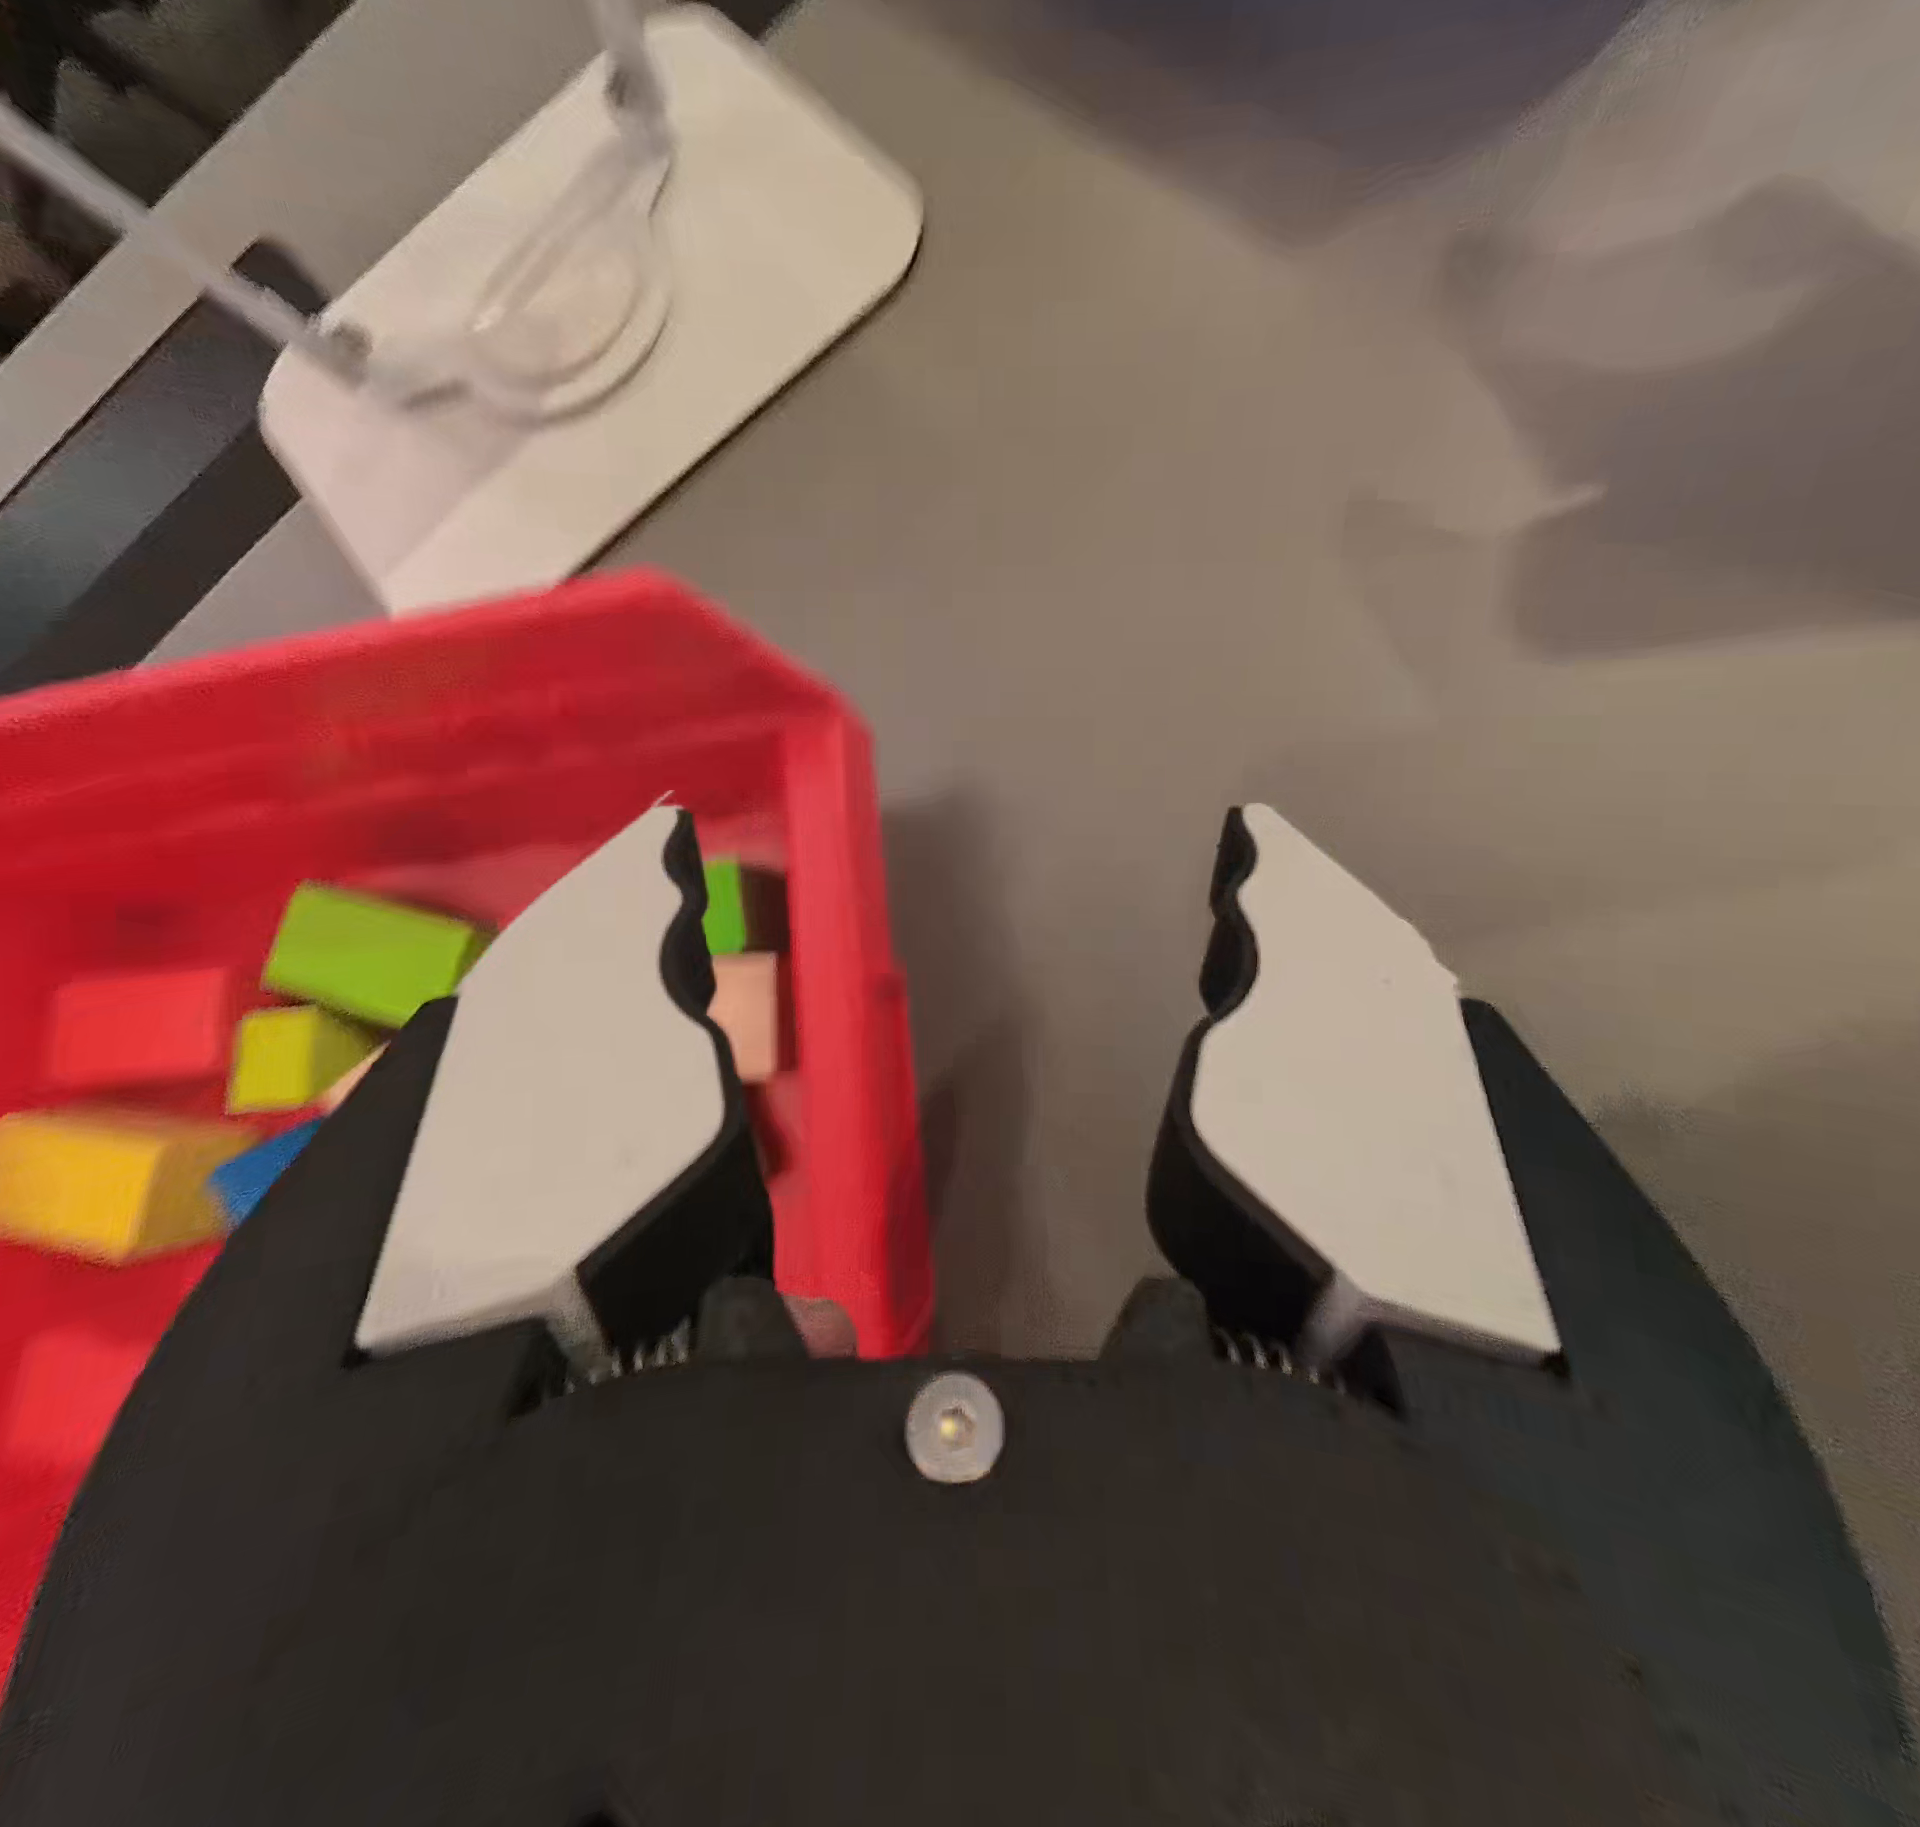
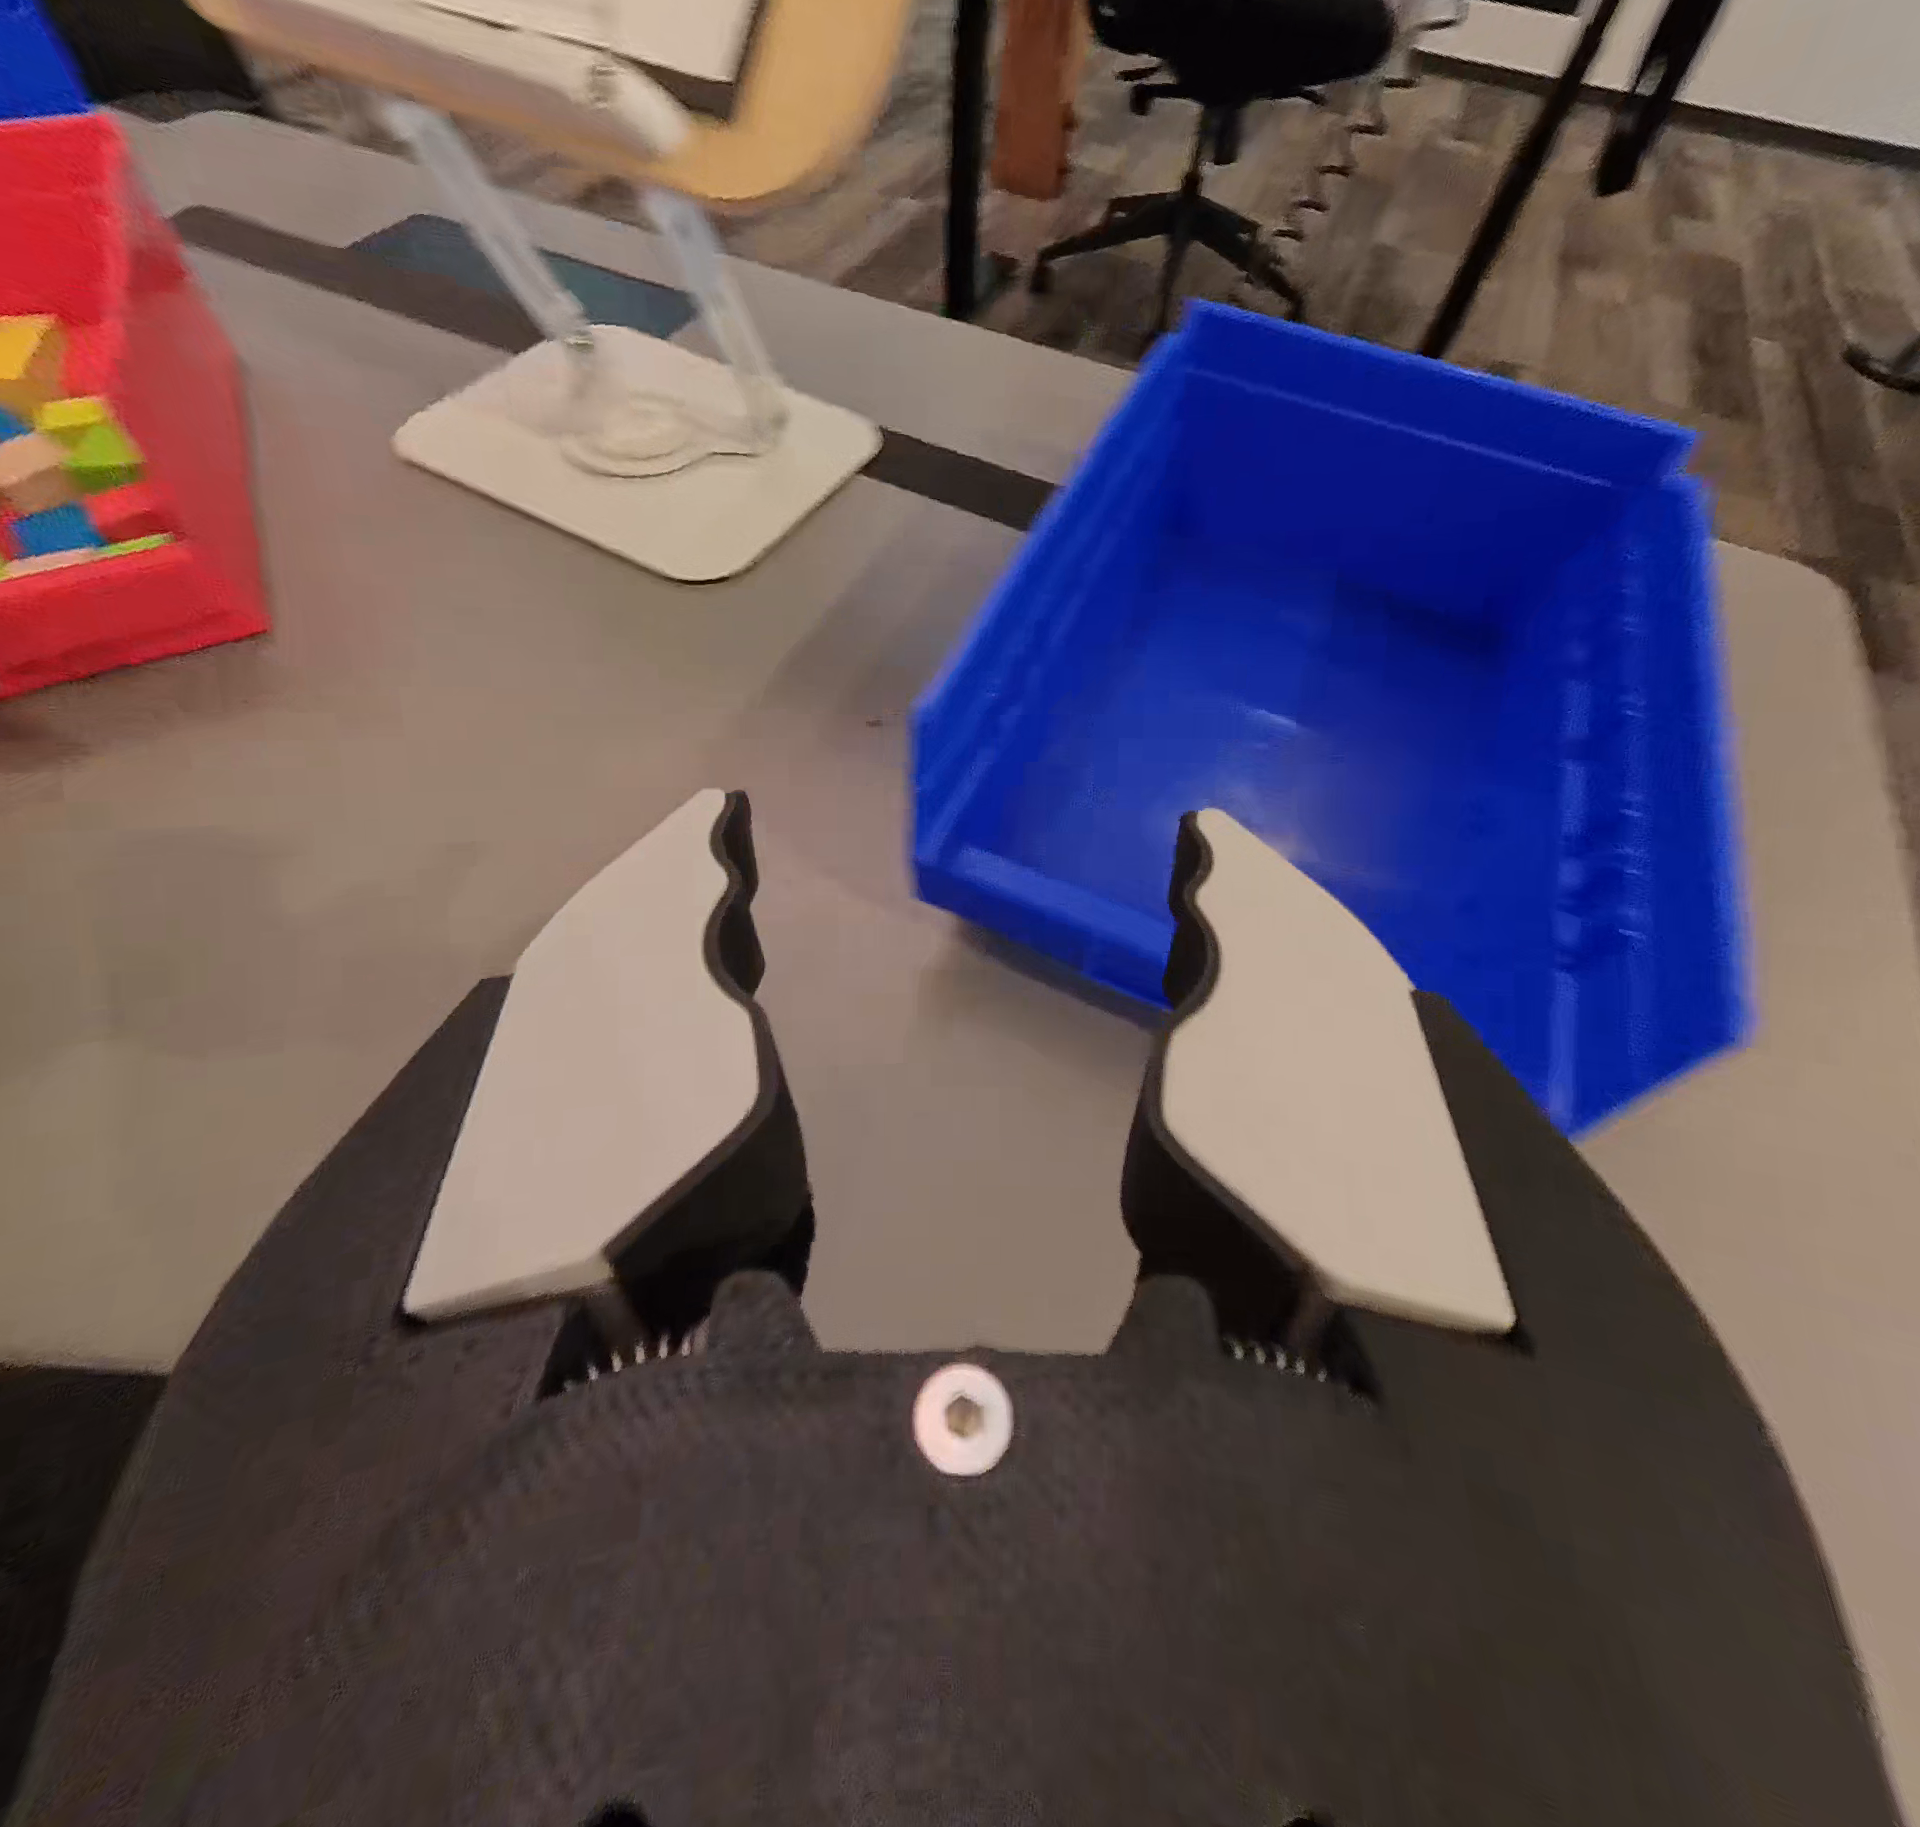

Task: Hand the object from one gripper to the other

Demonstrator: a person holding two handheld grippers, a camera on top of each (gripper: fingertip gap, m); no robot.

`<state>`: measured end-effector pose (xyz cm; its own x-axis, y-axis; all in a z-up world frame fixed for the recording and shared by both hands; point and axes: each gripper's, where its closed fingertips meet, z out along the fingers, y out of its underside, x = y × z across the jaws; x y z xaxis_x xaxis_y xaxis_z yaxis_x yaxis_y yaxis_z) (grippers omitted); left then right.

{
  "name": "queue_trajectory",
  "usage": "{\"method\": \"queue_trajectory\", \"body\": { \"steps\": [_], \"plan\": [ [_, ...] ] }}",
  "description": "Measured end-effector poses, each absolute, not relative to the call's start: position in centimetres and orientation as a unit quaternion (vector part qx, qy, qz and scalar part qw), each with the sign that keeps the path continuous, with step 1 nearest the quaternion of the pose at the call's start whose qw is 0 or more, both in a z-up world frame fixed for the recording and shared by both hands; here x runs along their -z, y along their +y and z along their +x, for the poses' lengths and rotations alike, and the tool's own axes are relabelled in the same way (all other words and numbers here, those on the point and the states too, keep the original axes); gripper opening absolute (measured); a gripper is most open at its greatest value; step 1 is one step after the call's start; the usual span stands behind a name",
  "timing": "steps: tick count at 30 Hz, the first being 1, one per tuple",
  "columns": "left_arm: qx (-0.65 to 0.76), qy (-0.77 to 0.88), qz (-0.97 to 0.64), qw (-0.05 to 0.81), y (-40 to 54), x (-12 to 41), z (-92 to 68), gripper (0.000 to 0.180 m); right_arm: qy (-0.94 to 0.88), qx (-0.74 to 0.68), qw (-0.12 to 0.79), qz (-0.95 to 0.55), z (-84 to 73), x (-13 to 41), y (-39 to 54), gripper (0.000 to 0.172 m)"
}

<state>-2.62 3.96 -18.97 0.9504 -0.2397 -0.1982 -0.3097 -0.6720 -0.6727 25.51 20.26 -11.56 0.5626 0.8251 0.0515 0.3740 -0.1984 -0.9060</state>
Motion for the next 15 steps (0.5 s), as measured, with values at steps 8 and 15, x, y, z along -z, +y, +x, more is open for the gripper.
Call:
{"method": "queue_trajectory", "body": {
  "steps": [8,15],
  "plan": [
    [-0.184,0.179,-0.943,0.213,-1.0,24.7,-10.9,0.104,-0.488,-0.262,0.423,-0.717,18.8,14.9,13.5,0.070],
    [-0.164,0.250,-0.935,0.192,-3.7,25.6,-14.2,0.081,-0.518,-0.312,0.363,-0.709,15.9,16.2,9.5,0.061]
  ]
}}
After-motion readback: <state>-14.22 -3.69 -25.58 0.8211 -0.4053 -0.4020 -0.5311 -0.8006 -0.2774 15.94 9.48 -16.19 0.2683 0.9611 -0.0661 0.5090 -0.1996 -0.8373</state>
